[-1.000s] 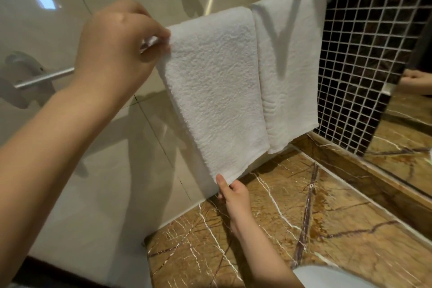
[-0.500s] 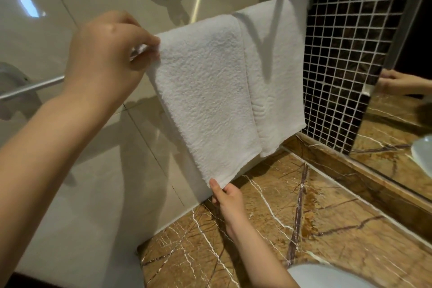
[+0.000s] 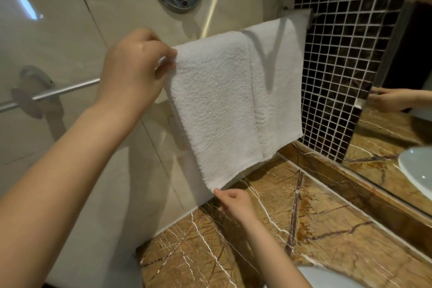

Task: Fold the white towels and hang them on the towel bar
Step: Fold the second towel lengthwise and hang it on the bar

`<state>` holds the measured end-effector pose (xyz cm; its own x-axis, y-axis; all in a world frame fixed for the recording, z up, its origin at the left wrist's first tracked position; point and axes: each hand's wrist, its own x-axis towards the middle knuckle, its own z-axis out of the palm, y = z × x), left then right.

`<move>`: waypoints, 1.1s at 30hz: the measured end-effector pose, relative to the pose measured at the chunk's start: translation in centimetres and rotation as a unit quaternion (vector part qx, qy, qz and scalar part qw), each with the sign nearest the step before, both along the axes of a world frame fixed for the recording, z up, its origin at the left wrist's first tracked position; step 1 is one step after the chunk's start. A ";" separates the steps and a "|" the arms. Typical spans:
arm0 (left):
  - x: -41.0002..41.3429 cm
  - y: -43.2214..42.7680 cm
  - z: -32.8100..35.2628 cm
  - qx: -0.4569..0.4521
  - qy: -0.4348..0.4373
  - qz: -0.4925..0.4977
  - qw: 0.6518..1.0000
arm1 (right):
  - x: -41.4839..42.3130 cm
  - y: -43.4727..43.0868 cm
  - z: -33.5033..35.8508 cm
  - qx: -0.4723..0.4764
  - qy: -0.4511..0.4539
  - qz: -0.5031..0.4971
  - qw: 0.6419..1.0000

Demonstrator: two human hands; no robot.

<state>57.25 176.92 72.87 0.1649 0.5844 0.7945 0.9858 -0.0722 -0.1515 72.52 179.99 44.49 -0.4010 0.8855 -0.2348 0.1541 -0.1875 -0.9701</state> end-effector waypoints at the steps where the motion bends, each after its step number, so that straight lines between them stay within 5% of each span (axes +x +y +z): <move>1: 0.1 -0.1 -0.1 -0.006 -0.005 -0.002 1.000 | 0.8 0.1 0.6 0.029 -0.059 0.007 0.998; 5: 0.2 -1.1 0.3 -0.043 -0.032 0.007 0.999 | 3.8 0.2 7.3 0.216 -0.277 -0.056 0.934; 10: 0.4 -3.5 2.1 -0.063 -0.073 0.030 0.995 | 5.1 -0.6 20.5 0.468 -0.270 -0.097 0.836; 15: 0.2 -6.7 4.7 -0.055 -0.091 0.034 0.994 | 4.6 -3.7 29.6 0.591 -0.323 -0.120 0.729; 33: 0.4 -13.5 6.5 -0.098 -0.096 0.017 0.990 | 2.3 -11.0 32.8 0.576 -0.417 -0.145 0.688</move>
